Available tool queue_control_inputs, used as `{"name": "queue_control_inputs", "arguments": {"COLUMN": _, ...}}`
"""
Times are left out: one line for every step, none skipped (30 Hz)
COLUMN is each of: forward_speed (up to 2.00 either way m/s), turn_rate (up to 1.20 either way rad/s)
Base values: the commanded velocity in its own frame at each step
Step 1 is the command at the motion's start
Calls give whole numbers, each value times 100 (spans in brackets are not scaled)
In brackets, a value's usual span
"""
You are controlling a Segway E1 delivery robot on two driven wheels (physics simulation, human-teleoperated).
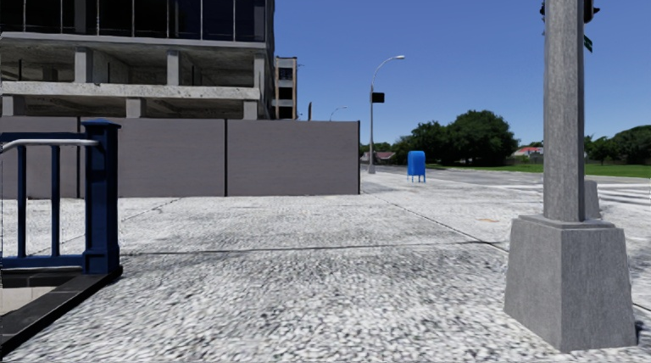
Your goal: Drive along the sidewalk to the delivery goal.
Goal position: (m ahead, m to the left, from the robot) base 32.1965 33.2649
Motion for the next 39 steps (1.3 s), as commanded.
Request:
{"name": "queue_control_inputs", "arguments": {"forward_speed": 200, "turn_rate": -35}}
{"name": "queue_control_inputs", "arguments": {"forward_speed": 200, "turn_rate": -40}}
{"name": "queue_control_inputs", "arguments": {"forward_speed": 200, "turn_rate": -43}}
{"name": "queue_control_inputs", "arguments": {"forward_speed": 200, "turn_rate": -44}}
{"name": "queue_control_inputs", "arguments": {"forward_speed": 200, "turn_rate": -44}}
{"name": "queue_control_inputs", "arguments": {"forward_speed": 200, "turn_rate": -44}}
{"name": "queue_control_inputs", "arguments": {"forward_speed": 200, "turn_rate": -44}}
{"name": "queue_control_inputs", "arguments": {"forward_speed": 200, "turn_rate": -44}}
{"name": "queue_control_inputs", "arguments": {"forward_speed": 200, "turn_rate": -44}}
{"name": "queue_control_inputs", "arguments": {"forward_speed": 200, "turn_rate": -44}}
{"name": "queue_control_inputs", "arguments": {"forward_speed": 200, "turn_rate": -48}}
{"name": "queue_control_inputs", "arguments": {"forward_speed": 200, "turn_rate": -51}}
{"name": "queue_control_inputs", "arguments": {"forward_speed": 200, "turn_rate": -51}}
{"name": "queue_control_inputs", "arguments": {"forward_speed": 200, "turn_rate": -52}}
{"name": "queue_control_inputs", "arguments": {"forward_speed": 200, "turn_rate": -53}}
{"name": "queue_control_inputs", "arguments": {"forward_speed": 200, "turn_rate": -53}}
{"name": "queue_control_inputs", "arguments": {"forward_speed": 200, "turn_rate": -53}}
{"name": "queue_control_inputs", "arguments": {"forward_speed": 200, "turn_rate": -54}}
{"name": "queue_control_inputs", "arguments": {"forward_speed": 200, "turn_rate": -55}}
{"name": "queue_control_inputs", "arguments": {"forward_speed": 200, "turn_rate": -55}}
{"name": "queue_control_inputs", "arguments": {"forward_speed": 200, "turn_rate": -56}}
{"name": "queue_control_inputs", "arguments": {"forward_speed": 200, "turn_rate": -56}}
{"name": "queue_control_inputs", "arguments": {"forward_speed": 200, "turn_rate": -56}}
{"name": "queue_control_inputs", "arguments": {"forward_speed": 200, "turn_rate": -56}}
{"name": "queue_control_inputs", "arguments": {"forward_speed": 200, "turn_rate": -56}}
{"name": "queue_control_inputs", "arguments": {"forward_speed": 200, "turn_rate": -56}}
{"name": "queue_control_inputs", "arguments": {"forward_speed": 200, "turn_rate": -56}}
{"name": "queue_control_inputs", "arguments": {"forward_speed": 200, "turn_rate": -56}}
{"name": "queue_control_inputs", "arguments": {"forward_speed": 200, "turn_rate": -56}}
{"name": "queue_control_inputs", "arguments": {"forward_speed": 200, "turn_rate": -56}}
{"name": "queue_control_inputs", "arguments": {"forward_speed": 200, "turn_rate": -56}}
{"name": "queue_control_inputs", "arguments": {"forward_speed": 200, "turn_rate": -56}}
{"name": "queue_control_inputs", "arguments": {"forward_speed": 200, "turn_rate": -30}}
{"name": "queue_control_inputs", "arguments": {"forward_speed": 200, "turn_rate": -30}}
{"name": "queue_control_inputs", "arguments": {"forward_speed": 200, "turn_rate": -5}}
{"name": "queue_control_inputs", "arguments": {"forward_speed": 200, "turn_rate": 0}}
{"name": "queue_control_inputs", "arguments": {"forward_speed": 200, "turn_rate": 0}}
{"name": "queue_control_inputs", "arguments": {"forward_speed": 200, "turn_rate": 0}}
{"name": "queue_control_inputs", "arguments": {"forward_speed": 200, "turn_rate": 0}}
